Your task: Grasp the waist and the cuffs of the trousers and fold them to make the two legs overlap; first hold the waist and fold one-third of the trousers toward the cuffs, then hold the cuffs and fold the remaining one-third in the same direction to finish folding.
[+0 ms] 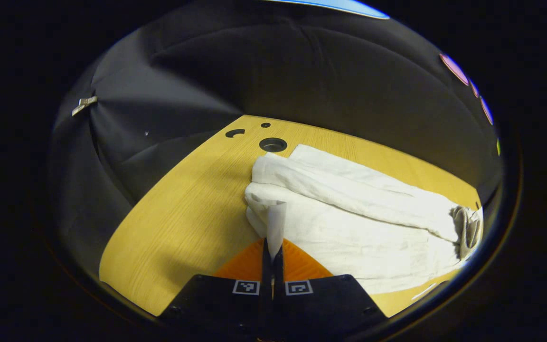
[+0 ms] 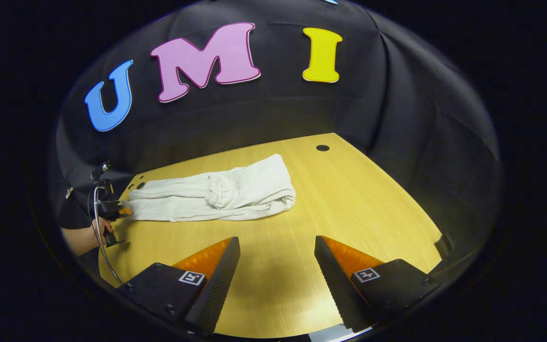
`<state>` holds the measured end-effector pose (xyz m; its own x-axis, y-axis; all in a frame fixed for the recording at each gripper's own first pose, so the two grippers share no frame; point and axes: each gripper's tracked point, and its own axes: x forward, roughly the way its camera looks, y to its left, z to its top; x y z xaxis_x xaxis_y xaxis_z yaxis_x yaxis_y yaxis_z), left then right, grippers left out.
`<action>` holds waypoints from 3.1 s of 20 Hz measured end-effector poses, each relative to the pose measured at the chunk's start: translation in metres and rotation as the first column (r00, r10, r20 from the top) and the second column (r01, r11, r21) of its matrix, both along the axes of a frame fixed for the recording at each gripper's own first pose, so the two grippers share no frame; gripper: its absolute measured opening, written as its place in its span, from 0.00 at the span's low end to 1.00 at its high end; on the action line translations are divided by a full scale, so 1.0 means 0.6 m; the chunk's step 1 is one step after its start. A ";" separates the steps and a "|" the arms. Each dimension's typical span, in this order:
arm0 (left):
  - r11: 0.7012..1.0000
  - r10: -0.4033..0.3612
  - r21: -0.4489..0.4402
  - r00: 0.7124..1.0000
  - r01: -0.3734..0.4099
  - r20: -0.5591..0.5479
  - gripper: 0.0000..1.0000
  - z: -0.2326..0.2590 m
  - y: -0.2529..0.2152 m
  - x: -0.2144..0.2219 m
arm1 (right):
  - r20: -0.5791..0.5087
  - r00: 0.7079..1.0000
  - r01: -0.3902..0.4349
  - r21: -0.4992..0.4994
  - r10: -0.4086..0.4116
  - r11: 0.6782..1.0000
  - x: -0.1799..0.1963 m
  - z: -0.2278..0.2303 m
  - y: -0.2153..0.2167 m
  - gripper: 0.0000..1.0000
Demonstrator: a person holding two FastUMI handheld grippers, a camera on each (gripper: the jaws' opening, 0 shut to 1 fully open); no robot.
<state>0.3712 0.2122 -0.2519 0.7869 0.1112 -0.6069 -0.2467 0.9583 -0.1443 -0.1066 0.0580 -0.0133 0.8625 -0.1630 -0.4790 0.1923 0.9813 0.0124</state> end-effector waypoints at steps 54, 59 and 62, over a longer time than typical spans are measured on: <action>0.852 -0.510 -0.047 0.847 0.521 0.151 0.62 0.193 -0.904 -0.200 | 0.022 0.978 -0.210 0.093 0.209 0.973 -0.028 -0.020 -0.272 0.97; 0.861 -0.489 -0.053 0.851 0.506 0.190 0.95 0.218 -0.816 -0.289 | 0.055 0.969 -0.245 0.073 0.241 0.967 -0.028 0.003 -0.200 0.98; 0.876 -0.476 0.030 0.851 0.482 0.221 0.96 0.247 -0.734 -0.346 | 0.065 0.967 -0.250 0.051 0.246 0.967 -0.043 0.018 -0.159 0.99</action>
